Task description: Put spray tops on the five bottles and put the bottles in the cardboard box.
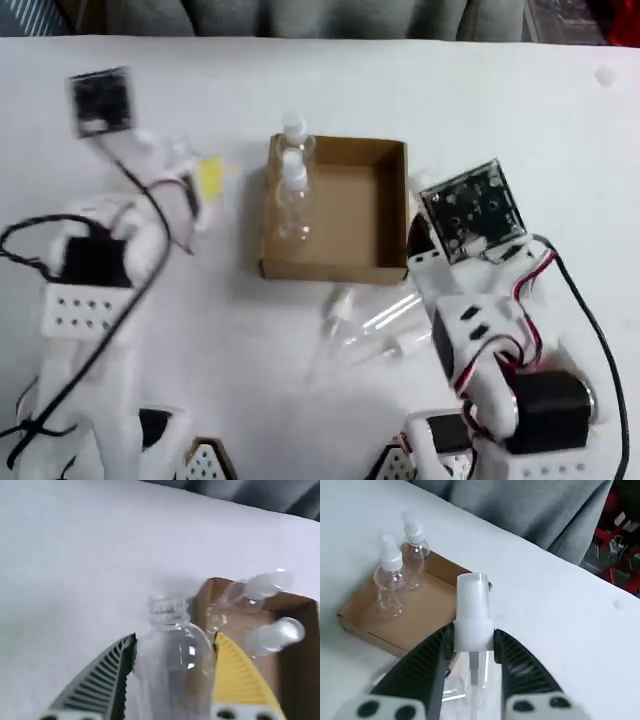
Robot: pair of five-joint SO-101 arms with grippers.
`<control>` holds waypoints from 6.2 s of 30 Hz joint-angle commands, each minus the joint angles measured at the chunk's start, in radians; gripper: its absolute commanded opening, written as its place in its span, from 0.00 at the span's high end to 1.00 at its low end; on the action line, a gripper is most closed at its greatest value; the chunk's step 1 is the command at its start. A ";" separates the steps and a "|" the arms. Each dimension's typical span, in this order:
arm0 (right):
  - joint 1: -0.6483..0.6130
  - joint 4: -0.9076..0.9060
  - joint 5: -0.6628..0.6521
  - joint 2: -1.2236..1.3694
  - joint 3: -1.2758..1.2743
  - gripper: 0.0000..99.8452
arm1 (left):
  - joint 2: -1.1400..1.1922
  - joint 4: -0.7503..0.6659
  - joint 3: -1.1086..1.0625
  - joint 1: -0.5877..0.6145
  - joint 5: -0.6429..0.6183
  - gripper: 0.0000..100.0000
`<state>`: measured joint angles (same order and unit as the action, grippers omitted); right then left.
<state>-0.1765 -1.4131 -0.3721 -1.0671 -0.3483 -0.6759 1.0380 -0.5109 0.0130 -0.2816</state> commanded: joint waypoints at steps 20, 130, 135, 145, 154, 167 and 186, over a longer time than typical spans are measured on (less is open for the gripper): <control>-0.018 0.087 0.410 0.318 0.265 0.98 | -0.699 -0.333 -0.623 -0.387 0.261 0.98; -0.567 0.855 0.700 -0.096 -0.457 0.98 | -1.152 -0.770 -1.099 -0.381 0.256 0.98; -0.570 0.799 0.698 -0.101 -0.427 0.98 | -1.152 -0.769 -1.099 -0.381 0.256 0.98; -0.702 0.714 0.594 -0.093 -0.420 0.89 | -1.152 -0.764 -1.099 -0.381 0.256 0.98; -0.699 0.716 0.592 -0.102 -0.419 0.83 | -1.152 -0.763 -1.099 -0.381 0.256 0.98; -0.697 0.473 0.592 -0.093 -0.198 0.83 | -1.150 -0.526 -1.010 -0.381 0.261 0.98; -0.268 0.173 0.592 -0.104 -0.193 0.99 | -1.147 -0.531 -0.959 -0.288 0.253 0.98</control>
<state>-0.5600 -1.1676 0.2309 -1.1592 -0.5769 -1.8113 0.5547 -1.5390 -0.2984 -0.0315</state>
